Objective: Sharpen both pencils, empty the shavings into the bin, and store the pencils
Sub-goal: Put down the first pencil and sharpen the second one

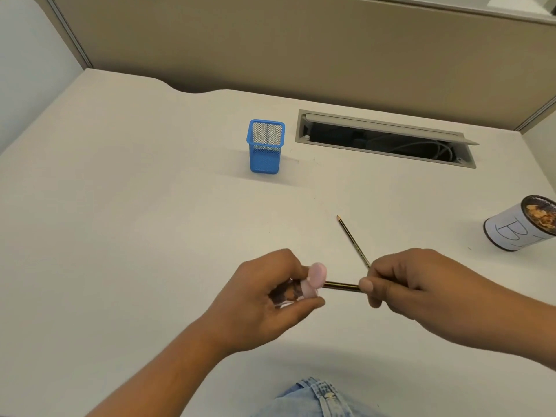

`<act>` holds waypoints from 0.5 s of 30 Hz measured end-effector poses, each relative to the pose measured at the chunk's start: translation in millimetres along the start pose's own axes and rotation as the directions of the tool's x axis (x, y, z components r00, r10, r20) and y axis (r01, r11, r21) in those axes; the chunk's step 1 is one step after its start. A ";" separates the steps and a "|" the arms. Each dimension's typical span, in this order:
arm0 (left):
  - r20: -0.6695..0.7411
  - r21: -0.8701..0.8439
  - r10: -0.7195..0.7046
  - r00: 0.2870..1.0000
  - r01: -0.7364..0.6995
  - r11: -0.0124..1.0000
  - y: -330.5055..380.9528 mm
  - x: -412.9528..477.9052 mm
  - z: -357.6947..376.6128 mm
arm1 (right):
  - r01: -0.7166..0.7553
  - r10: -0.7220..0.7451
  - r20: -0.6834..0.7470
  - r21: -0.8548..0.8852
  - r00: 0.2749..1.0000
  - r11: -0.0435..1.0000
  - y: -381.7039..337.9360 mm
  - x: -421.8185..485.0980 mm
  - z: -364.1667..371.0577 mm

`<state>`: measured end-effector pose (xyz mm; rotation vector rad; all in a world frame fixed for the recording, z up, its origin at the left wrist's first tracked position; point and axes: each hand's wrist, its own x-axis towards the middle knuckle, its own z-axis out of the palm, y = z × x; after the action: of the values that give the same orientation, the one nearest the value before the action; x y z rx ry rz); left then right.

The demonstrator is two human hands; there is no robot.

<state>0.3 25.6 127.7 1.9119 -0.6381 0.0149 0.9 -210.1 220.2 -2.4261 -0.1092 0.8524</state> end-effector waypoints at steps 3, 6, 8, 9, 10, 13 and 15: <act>-0.041 -0.159 -0.095 0.995 0.088 0.983 -2.1 -1.7 2.1 | 0.013 -0.008 -0.053 0.094 0.999 0.996 2.2 1.5 3.0; -0.066 -0.279 -0.204 0.977 0.178 0.944 -1.1 -1.6 3.9 | 0.026 -0.013 -0.089 0.138 0.996 0.990 1.9 1.0 4.9; -0.085 -0.319 -0.243 0.966 0.205 0.925 1.3 -1.2 5.7 | 0.034 -0.018 -0.100 0.152 0.995 0.988 1.4 0.0 6.3; -0.095 -0.330 -0.249 0.964 0.206 0.921 2.4 -0.5 6.5 | 0.033 -0.017 -0.103 0.158 0.994 0.987 1.6 -0.4 7.0; -0.101 -0.338 -0.252 0.962 0.205 0.918 3.3 0.0 6.7 | 0.031 -0.014 -0.106 0.165 0.994 0.986 1.6 -0.9 7.6; -0.089 -0.355 -0.251 0.964 0.204 0.912 5.1 1.2 6.7 | 0.031 -0.011 -0.126 0.157 0.992 0.987 0.9 -3.3 8.3; -0.068 -0.354 -0.246 0.967 0.207 0.912 5.7 1.4 7.3 | 0.043 -0.028 -0.151 0.096 0.988 0.994 -1.4 -6.3 7.6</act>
<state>-3.1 17.0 129.8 1.6201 -0.3141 -0.1306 -8.5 -206.9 219.5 -2.3780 -0.0517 0.6425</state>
